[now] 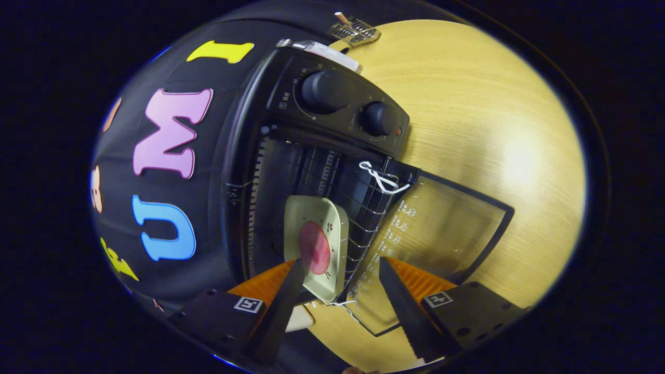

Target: Open the toaster oven, put the food inside, and close the toaster oven door.

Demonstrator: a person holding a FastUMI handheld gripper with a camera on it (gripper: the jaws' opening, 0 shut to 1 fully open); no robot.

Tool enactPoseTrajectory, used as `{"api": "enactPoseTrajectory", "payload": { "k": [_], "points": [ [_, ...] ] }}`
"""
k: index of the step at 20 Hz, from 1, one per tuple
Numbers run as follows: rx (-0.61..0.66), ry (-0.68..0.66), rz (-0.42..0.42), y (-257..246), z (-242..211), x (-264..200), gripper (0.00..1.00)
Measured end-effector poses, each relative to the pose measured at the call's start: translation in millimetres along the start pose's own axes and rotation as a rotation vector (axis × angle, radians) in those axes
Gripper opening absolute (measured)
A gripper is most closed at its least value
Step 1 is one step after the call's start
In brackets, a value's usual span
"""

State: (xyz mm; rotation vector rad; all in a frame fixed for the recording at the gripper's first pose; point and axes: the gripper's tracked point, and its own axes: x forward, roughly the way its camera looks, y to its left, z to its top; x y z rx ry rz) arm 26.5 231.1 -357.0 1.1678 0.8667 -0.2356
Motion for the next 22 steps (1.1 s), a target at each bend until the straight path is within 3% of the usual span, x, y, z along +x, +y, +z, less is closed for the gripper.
{"api": "enactPoseTrajectory", "payload": {
  "k": [6,15,22],
  "points": [
    [-0.314,0.007,0.046,-6,7,-54,0.98],
    [-1.029,0.13,-0.059,-69,-44,-114,0.99],
    [-1.214,0.263,-0.1,-106,-102,-103,0.99]
  ]
}}
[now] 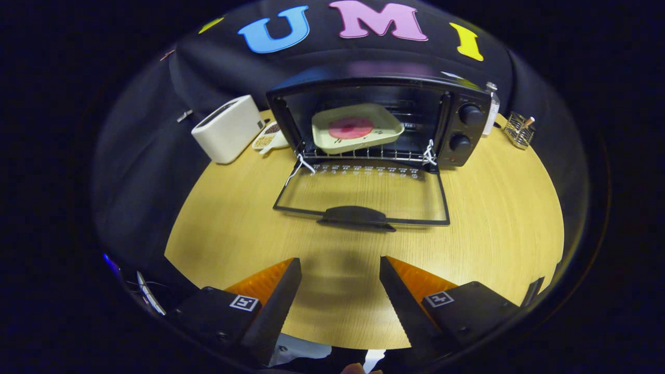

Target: Open the toaster oven, put the food inside, and close the toaster oven door.

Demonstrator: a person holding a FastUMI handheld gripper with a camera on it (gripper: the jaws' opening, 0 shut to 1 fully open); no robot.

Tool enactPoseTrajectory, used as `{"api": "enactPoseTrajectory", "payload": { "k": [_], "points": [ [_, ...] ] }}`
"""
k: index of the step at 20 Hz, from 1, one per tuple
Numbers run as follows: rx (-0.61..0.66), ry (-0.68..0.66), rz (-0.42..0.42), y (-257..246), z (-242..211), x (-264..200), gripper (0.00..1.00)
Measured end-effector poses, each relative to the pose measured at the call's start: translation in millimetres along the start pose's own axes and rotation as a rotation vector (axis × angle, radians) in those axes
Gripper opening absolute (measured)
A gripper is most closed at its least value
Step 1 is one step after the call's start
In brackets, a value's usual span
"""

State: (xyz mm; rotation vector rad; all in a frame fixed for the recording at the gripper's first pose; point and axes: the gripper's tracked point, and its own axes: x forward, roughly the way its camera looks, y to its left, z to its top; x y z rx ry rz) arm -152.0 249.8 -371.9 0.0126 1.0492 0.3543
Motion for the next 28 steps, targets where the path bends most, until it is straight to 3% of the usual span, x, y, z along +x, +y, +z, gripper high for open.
{"api": "enactPoseTrajectory", "payload": {
  "k": [7,15,23,28],
  "points": [
    [-0.015,0.098,-0.046,0,-25,30,1.0],
    [0.07,0.133,-0.114,-8,-29,58,1.0],
    [0.057,0.046,-0.207,-27,2,81,0.98],
    [0.148,0.05,-0.235,-38,22,92,0.98]
  ]
}}
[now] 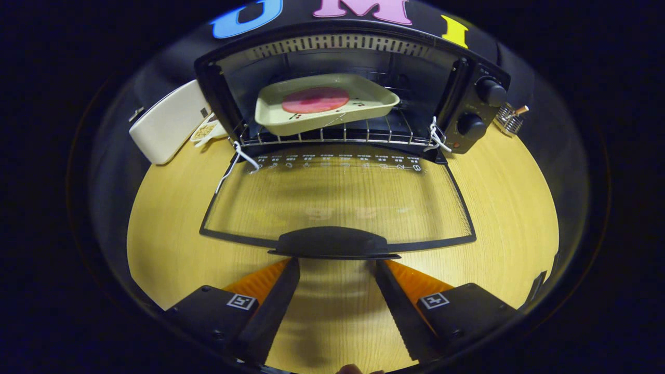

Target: Open the toaster oven, put the food inside, and close the toaster oven door.

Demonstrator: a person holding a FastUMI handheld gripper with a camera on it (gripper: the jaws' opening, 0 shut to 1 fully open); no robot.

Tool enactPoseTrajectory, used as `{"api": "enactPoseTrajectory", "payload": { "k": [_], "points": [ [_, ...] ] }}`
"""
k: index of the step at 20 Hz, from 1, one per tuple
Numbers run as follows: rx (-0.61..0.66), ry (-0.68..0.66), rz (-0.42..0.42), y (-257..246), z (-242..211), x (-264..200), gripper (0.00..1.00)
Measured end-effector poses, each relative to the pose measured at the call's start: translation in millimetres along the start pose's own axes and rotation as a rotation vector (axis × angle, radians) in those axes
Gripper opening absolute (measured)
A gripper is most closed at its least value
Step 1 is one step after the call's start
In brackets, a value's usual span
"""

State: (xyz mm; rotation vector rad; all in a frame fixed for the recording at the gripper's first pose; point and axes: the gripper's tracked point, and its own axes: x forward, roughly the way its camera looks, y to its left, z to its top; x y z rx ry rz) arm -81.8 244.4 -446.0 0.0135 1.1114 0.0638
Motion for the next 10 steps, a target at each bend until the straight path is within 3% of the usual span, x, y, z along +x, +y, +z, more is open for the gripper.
{"api": "enactPoseTrajectory", "payload": {
  "k": [10],
  "points": [
    [-0.009,-0.108,0.009,1,10,-22,0.98]
  ]
}}
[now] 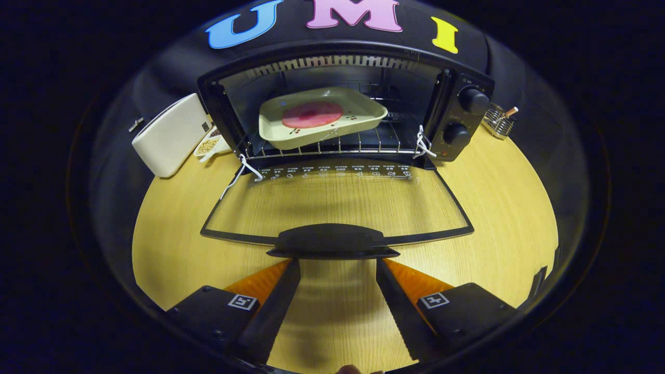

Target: Open the toaster oven, put the food inside, and close the toaster oven door.

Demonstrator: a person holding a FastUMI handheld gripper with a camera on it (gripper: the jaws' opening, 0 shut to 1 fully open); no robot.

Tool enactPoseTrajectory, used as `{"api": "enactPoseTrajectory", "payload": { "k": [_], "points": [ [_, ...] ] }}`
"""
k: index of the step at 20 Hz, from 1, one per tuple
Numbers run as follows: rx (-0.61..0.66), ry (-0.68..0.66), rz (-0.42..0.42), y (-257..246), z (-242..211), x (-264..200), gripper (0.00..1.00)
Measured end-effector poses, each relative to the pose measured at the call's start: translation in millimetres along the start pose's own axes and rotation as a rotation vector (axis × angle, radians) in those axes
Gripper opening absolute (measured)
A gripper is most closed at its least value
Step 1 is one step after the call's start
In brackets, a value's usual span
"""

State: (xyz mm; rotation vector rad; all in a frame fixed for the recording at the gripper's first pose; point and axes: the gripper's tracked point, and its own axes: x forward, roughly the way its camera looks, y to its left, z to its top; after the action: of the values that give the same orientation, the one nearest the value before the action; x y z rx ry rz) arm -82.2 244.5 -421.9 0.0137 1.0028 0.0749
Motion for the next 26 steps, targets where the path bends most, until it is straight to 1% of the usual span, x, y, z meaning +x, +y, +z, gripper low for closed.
{"api": "enactPoseTrajectory", "payload": {
  "k": [3,6,15,20,26],
  "points": [
    [-0.028,-0.053,-0.007,-4,13,-7,0.98],
    [-0.091,-0.145,-0.013,-8,49,-17,0.98],
    [-0.089,-0.301,-0.003,-9,139,-36,0.98],
    [-0.123,-0.44,0.002,-11,181,-73,0.98],
    [-0.141,-0.554,0.022,-23,204,-123,0.98]
  ]
}}
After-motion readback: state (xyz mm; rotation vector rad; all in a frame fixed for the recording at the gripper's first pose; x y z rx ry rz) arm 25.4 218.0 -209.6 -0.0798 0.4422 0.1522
